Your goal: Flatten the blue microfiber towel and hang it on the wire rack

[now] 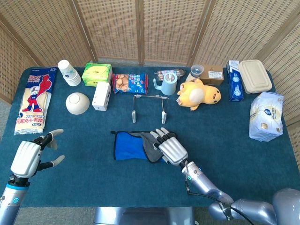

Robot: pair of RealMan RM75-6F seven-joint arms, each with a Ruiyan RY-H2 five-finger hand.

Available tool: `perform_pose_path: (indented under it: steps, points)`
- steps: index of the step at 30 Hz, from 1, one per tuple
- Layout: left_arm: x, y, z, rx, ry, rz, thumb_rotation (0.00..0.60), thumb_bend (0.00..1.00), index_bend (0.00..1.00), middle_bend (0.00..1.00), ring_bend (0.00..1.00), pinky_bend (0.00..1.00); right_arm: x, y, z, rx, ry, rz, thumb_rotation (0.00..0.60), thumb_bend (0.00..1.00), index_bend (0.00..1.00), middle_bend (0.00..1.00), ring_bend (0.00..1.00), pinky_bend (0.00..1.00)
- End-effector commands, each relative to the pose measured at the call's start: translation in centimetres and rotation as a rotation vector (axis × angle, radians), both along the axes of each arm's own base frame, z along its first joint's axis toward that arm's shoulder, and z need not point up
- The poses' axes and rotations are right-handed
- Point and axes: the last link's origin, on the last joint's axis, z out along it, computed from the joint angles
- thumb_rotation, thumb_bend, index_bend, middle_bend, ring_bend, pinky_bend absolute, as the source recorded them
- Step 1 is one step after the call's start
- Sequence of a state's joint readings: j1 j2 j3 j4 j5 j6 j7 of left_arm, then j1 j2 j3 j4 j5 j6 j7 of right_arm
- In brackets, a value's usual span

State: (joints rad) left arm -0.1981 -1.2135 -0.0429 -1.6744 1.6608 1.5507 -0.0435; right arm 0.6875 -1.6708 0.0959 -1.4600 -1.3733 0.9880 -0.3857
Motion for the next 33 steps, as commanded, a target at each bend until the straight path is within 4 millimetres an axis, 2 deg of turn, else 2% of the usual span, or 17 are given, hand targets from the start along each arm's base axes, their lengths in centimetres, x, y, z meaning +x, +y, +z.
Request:
perform_pose_path:
  steps: [1, 17, 33]
  points:
    - [0.0, 0.0, 0.0, 0.0, 0.002, 0.0, 0.6, 0.24, 0.25, 0.63, 0.58, 0.99, -0.2, 0.2, -0.3, 0.014, -0.009, -0.018, 0.6, 0.32, 0.49, 0.11, 0.1, 0.05]
    - [-0.1, -0.1, 0.2, 0.007, 0.002, 0.004, 0.6, 0.24, 0.25, 0.63, 0.58, 0.99, -0.1, 0.1, -0.9, 0.021, -0.064, -0.06, 0.6, 0.35, 0.69, 0.21, 0.23, 0.12]
    - [-0.1, 0.1, 0.1, 0.009, -0.002, 0.0, 0.6, 0.24, 0.25, 0.63, 0.58, 0.99, -0.7, -1.2, 0.7, -0.044, -0.192, -0.167, 0.6, 0.38, 0.74, 0.26, 0.27, 0.16]
